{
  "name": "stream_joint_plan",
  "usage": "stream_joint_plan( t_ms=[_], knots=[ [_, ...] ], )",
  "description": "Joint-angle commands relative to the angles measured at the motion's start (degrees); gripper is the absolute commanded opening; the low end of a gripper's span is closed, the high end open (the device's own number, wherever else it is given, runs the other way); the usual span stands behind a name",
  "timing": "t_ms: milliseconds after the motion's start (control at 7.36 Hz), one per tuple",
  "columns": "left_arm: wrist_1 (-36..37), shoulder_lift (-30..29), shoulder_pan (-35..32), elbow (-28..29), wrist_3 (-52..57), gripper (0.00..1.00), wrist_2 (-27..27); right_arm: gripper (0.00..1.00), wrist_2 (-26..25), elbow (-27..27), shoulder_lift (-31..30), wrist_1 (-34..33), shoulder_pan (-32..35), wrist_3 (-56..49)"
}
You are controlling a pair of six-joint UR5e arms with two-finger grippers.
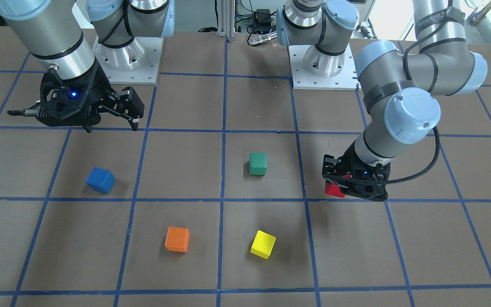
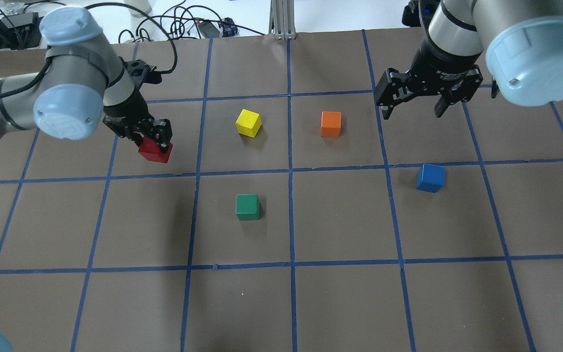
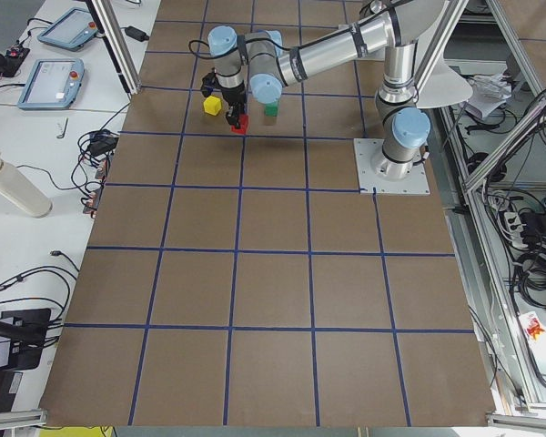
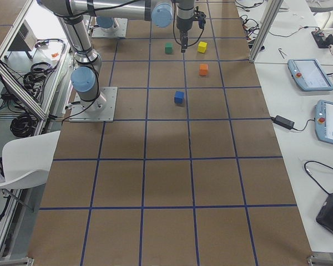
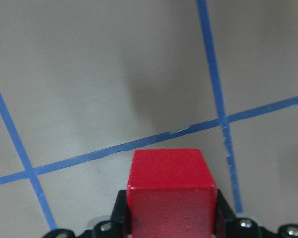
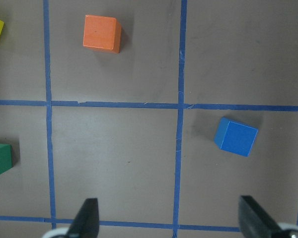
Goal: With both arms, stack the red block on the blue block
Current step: 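Carry the red cube with the left gripper toward the right gripper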
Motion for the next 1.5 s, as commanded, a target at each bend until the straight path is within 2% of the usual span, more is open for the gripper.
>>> stream_joint_plan(
  t_ms=[0,272,544,680,1359],
  knots=[
    [-1.0,-0.9,-7.7,4.0,-15.3,0.0,-5.6,1.0,-0.1,0.0,0.0,0.0,0.0,-0.1],
    [1.3,-2.3,-14.8,4.4,-23.2,0.0,-5.9,1.0,-0.1,0.1,-0.1,0.0,0.0,0.0],
    [2.3,-4.5,-17.2,5.1,-26.3,0.0,-6.3,1.0,0.0,0.4,-0.3,0.0,0.0,0.0],
    [2.4,-4.9,-18.6,5.3,-27.1,0.0,-9.4,1.0,0.0,0.4,-0.2,0.0,0.1,0.1],
    [2.5,-6.8,-19.5,6.6,-29.1,0.0,-10.3,1.0,-0.2,0.3,-0.4,0.1,0.0,-0.1]
  ],
)
